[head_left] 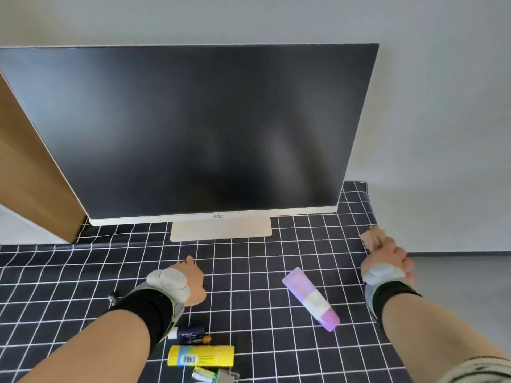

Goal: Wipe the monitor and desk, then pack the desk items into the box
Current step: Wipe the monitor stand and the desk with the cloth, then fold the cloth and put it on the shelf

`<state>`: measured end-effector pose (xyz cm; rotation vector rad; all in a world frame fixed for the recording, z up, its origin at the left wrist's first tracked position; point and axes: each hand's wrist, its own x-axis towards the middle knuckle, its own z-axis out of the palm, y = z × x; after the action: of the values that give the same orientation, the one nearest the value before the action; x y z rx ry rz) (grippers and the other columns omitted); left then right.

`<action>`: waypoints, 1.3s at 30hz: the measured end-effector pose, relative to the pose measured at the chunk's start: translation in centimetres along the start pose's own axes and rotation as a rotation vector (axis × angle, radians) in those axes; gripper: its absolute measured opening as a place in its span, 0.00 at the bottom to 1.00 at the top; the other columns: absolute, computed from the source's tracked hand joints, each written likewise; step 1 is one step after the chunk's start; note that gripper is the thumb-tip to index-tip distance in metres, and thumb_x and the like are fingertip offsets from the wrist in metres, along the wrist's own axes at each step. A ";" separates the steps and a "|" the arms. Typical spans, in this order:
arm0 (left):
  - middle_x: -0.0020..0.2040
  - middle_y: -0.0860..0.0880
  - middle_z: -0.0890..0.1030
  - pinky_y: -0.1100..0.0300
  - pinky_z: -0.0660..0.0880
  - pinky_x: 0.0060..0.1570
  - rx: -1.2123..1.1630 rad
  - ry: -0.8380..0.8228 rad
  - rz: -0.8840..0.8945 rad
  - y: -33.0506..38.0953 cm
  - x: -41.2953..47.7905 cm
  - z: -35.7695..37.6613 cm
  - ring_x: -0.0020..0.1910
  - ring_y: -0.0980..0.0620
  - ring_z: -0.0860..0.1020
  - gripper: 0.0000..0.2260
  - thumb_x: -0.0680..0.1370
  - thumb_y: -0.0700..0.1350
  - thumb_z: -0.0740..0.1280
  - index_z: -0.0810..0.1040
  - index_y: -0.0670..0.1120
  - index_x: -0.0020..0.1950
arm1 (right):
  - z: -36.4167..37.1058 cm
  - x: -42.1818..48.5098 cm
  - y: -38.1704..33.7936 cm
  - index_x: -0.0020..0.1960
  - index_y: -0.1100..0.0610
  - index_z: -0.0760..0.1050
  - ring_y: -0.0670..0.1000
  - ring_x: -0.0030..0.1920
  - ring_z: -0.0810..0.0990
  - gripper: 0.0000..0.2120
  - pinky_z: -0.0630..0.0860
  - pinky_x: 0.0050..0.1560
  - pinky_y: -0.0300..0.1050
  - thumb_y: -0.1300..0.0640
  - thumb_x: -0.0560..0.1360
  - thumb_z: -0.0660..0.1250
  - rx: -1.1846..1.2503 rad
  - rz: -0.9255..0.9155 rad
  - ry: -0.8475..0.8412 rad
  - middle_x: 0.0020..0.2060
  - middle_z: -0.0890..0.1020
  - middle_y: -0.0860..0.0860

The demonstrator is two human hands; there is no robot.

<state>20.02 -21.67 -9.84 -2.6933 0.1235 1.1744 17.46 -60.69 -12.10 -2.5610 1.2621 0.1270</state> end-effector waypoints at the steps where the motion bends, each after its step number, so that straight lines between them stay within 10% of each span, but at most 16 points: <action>1: 0.79 0.40 0.54 0.54 0.71 0.65 -0.014 -0.008 0.001 0.0 -0.1 -0.2 0.70 0.41 0.69 0.34 0.77 0.50 0.56 0.50 0.36 0.77 | 0.1 0.1 0.4 0.69 0.58 0.60 0.65 0.64 0.67 0.30 0.66 0.64 0.59 0.65 0.70 0.66 0.083 0.050 0.018 0.65 0.68 0.62; 6: 0.77 0.40 0.59 0.53 0.63 0.69 -0.268 0.067 -0.002 0.4 -2.3 -0.9 0.73 0.43 0.64 0.23 0.81 0.45 0.57 0.62 0.37 0.74 | 0.7 -5.1 -1.9 0.65 0.43 0.66 0.55 0.58 0.77 0.17 0.74 0.59 0.57 0.50 0.77 0.57 0.454 -0.325 -0.024 0.60 0.77 0.49; 10: 0.79 0.43 0.54 0.56 0.58 0.72 -0.645 0.162 0.129 2.6 -4.7 -0.6 0.77 0.46 0.59 0.32 0.80 0.57 0.57 0.55 0.40 0.77 | 0.8 -11.8 -7.5 0.49 0.61 0.72 0.53 0.44 0.81 0.13 0.80 0.49 0.50 0.51 0.81 0.58 1.085 -0.253 -0.750 0.42 0.81 0.54; 14: 0.74 0.48 0.68 0.49 0.58 0.72 -1.383 0.096 0.208 2.8 -8.3 -1.1 0.73 0.47 0.66 0.36 0.74 0.69 0.56 0.66 0.46 0.74 | -1.6 -15.7 -11.1 0.47 0.63 0.73 0.57 0.40 0.80 0.07 0.79 0.41 0.48 0.60 0.80 0.58 1.146 -0.058 -1.166 0.39 0.79 0.59; 20: 0.56 0.41 0.82 0.46 0.71 0.66 -1.742 0.085 0.284 -2.8 -12.8 -0.1 0.59 0.44 0.79 0.24 0.68 0.55 0.73 0.77 0.41 0.58 | -4.8 -20.1 -14.0 0.52 0.63 0.76 0.56 0.44 0.80 0.11 0.79 0.45 0.49 0.55 0.78 0.61 1.113 -0.073 -1.474 0.42 0.81 0.60; 26: 0.56 0.39 0.77 0.50 0.79 0.48 -2.214 0.187 0.314 -8.8 -15.2 1.6 0.53 0.42 0.78 0.13 0.76 0.36 0.66 0.73 0.39 0.60 | -3.8 -24.1 -16.8 0.68 0.60 0.73 0.61 0.67 0.74 0.41 0.68 0.70 0.57 0.27 0.73 0.54 1.197 -0.154 -1.714 0.67 0.75 0.61; 29: 0.51 0.40 0.77 0.52 0.78 0.40 -2.386 0.244 0.240 -11.9 -15.9 2.4 0.46 0.45 0.78 0.11 0.76 0.33 0.63 0.72 0.39 0.58 | -3.6 -27.1 -18.6 0.69 0.62 0.69 0.59 0.63 0.77 0.37 0.78 0.60 0.53 0.44 0.68 0.75 1.139 -0.295 -1.628 0.65 0.75 0.63; 32: 0.52 0.40 0.78 0.51 0.78 0.40 -2.427 0.255 0.264 -15.2 -16.6 3.3 0.48 0.44 0.78 0.18 0.75 0.31 0.62 0.71 0.39 0.65 | -2.6 -30.7 -20.9 0.69 0.63 0.68 0.59 0.61 0.78 0.25 0.77 0.59 0.55 0.61 0.74 0.71 1.086 -0.329 -1.448 0.61 0.77 0.62; 39: 0.59 0.38 0.79 0.49 0.78 0.51 -2.460 -0.078 0.335 -26.4 -17.9 5.8 0.56 0.40 0.79 0.30 0.76 0.64 0.59 0.73 0.40 0.65 | -2.0 -39.2 -28.0 0.58 0.53 0.74 0.57 0.58 0.77 0.09 0.72 0.63 0.57 0.54 0.79 0.65 1.237 -0.204 -1.320 0.55 0.80 0.56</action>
<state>7.73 5.28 3.35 -3.9739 -2.6309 2.2187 15.37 -15.21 3.66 -1.0275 0.2820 0.6130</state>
